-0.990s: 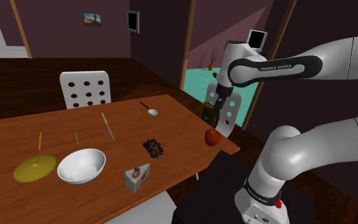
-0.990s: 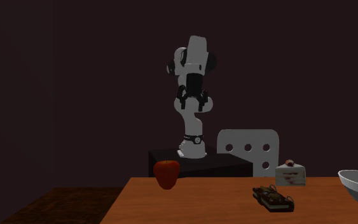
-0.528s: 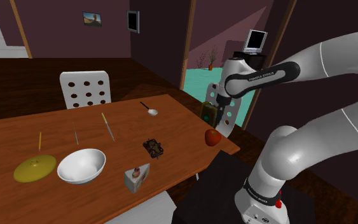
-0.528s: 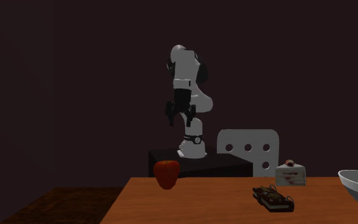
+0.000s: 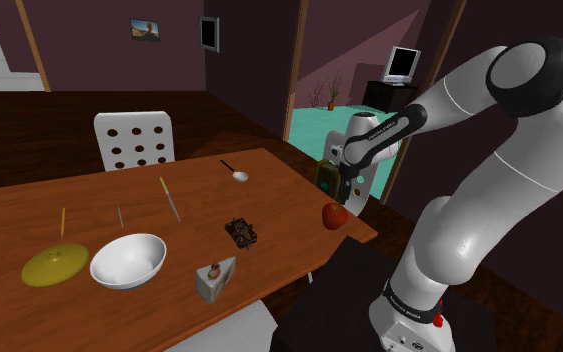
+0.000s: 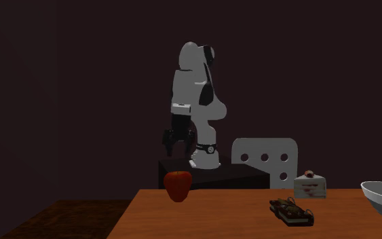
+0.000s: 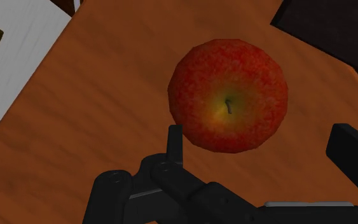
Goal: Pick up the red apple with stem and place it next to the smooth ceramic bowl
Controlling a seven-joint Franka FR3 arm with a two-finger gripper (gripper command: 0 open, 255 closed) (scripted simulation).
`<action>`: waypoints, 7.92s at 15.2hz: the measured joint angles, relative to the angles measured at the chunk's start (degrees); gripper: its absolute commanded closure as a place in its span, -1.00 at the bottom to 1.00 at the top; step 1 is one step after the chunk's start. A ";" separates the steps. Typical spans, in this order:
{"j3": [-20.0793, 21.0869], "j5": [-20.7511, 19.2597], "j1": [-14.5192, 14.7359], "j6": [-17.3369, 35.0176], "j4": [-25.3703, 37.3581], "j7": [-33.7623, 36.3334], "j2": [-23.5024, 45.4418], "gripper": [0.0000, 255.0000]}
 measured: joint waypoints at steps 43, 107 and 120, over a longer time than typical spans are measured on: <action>2.30 -1.13 -1.29 -9.37 3.54 -0.37 -6.33 1.00; 52.78 19.10 24.08 -30.82 39.09 58.37 16.02 1.00; 55.02 16.78 27.18 -29.12 47.71 64.75 27.09 1.00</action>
